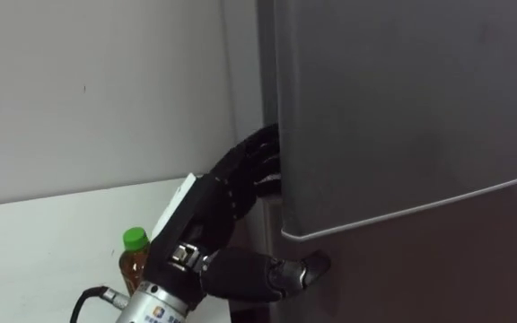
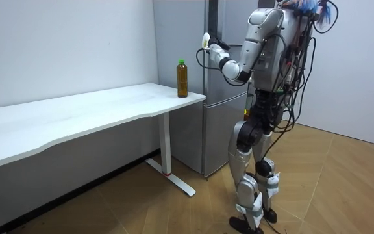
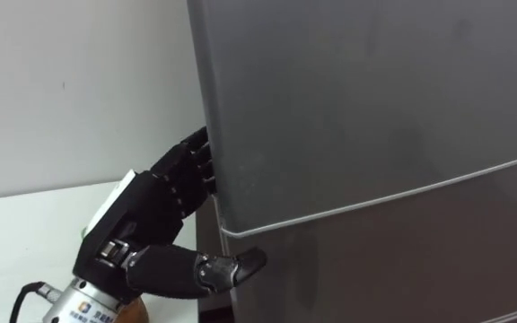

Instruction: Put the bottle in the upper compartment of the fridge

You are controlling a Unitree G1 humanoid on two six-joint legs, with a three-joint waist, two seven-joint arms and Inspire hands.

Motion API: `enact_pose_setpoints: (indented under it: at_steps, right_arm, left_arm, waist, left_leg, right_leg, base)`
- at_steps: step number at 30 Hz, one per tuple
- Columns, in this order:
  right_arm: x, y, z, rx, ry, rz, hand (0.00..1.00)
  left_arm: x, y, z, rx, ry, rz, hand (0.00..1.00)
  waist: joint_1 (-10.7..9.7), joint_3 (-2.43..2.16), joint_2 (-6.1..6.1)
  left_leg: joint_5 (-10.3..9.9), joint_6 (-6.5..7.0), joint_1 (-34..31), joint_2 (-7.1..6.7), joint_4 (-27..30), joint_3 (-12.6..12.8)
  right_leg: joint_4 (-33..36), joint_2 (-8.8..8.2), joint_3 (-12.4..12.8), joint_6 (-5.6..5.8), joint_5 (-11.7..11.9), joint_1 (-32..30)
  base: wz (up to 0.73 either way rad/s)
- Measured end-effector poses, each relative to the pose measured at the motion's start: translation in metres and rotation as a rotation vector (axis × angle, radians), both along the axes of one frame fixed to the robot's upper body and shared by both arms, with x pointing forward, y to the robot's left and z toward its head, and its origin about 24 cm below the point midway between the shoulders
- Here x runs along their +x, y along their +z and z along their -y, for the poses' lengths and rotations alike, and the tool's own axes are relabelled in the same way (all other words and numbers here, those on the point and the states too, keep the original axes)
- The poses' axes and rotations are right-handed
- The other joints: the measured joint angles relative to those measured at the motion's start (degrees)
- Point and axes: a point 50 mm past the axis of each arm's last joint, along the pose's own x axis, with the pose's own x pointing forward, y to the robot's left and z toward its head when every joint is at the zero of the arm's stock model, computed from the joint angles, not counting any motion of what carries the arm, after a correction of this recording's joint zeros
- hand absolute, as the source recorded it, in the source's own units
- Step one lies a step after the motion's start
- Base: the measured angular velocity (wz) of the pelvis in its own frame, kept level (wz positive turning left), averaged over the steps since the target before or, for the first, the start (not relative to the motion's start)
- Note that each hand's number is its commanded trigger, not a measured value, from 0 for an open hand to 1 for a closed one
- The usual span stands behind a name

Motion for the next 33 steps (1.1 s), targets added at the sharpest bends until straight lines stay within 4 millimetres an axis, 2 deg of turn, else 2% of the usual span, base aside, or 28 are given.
enact_pose_setpoints:
  at_steps: [6, 11, 15, 23, 33]
  right_arm:
    - [0.000, 0.000, 0.000, 0.005, -0.005, -0.004, 0.00]
    - [0.000, 0.000, 0.000, 0.007, -0.016, -0.003, 0.00]
    - [-0.001, 0.000, 0.000, 0.007, -0.023, -0.003, 0.00]
    - [-0.002, 0.001, 0.005, -0.002, -0.023, -0.007, 0.00]
    - [-0.006, 0.002, 0.009, 0.011, -0.050, -0.001, 0.00]
  left_arm:
    - [-0.001, -0.001, 0.005, 0.012, -0.040, -0.001, 0.00]
    - [-0.002, -0.002, 0.006, 0.010, -0.044, -0.002, 0.00]
    - [-0.002, -0.002, 0.006, 0.010, -0.048, -0.003, 0.00]
    - [-0.005, -0.003, 0.012, -0.019, -0.132, -0.026, 0.00]
    - [-0.008, -0.001, 0.007, 0.030, -0.185, -0.008, 0.00]
  waist:
    - [-0.1, -0.04, 0.00]
    - [-0.1, -0.42, -0.14]
    - [0.0, -0.48, -0.06]
    - [0.0, -1.05, 1.00]
    - [0.0, -0.95, 1.44]
  left_leg:
    - [0.2, 0.00, -0.1, 0.00, 0.1, 0.1]
    - [0.2, 0.02, -0.3, 0.00, 0.1, 0.3]
    - [0.2, 0.02, -0.2, -0.01, 0.1, 0.3]
    - [0.2, 0.02, -0.3, 0.00, 0.1, 0.3]
    - [0.2, 0.02, -0.3, 0.01, 0.1, 0.3]
  right_leg:
    - [0.1, -0.02, 0.0, -0.01, 0.0, -0.1]
    - [0.1, -0.04, -0.1, 0.03, 0.0, -0.4]
    - [0.1, -0.04, 0.1, 0.06, 0.1, -0.4]
    - [0.0, -0.04, 0.0, 0.05, 0.1, -0.3]
    - [0.0, -0.07, 0.1, 0.04, 0.1, -0.4]
  base:
    - [0.00]
    - [0.00]
    - [0.00]
    - [0.00]
    - [0.00]
